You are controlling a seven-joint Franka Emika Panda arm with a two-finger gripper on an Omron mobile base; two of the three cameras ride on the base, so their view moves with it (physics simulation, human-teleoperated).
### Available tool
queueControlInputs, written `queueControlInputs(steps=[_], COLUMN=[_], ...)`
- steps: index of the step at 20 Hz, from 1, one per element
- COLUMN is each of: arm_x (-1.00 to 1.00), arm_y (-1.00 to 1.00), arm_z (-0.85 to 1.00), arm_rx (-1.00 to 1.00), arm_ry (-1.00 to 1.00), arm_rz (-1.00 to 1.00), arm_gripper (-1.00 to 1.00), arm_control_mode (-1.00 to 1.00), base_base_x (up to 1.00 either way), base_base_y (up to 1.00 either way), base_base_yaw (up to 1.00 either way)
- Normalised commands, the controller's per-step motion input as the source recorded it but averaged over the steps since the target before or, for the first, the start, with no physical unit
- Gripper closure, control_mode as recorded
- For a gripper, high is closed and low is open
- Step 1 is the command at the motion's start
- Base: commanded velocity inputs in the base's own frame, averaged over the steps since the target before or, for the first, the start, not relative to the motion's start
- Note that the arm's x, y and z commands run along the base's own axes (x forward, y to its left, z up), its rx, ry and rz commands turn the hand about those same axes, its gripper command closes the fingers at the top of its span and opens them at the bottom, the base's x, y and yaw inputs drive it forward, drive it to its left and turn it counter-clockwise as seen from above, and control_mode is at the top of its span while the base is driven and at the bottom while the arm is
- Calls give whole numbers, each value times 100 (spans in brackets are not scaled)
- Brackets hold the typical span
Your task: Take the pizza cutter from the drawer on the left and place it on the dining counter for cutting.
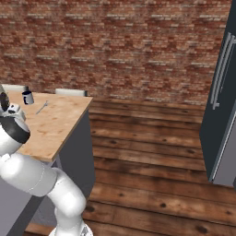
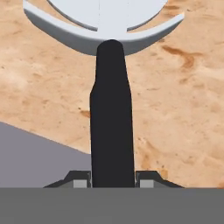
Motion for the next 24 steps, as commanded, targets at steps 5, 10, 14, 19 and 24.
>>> queueControlInputs(steps=[5,10,14,19,24], arm_x=[50,52,58,43,18], arm_y=[40,47,38,34,31], arm_z=[-39,-23,-1,-1,-7], arm_rx=[0,0,0,0,0], arm_ry=[0,0,0,0,3], arm_rz=[11,8,5,6,7], arm_gripper=[100,100,100,100,100], arm_control_mode=[-100,-100,-100,-100,-100], base_base_x=[0,0,0,0,0], base_base_y=[0,0,0,0,0], base_base_yaw=[0,0,0,0,0])
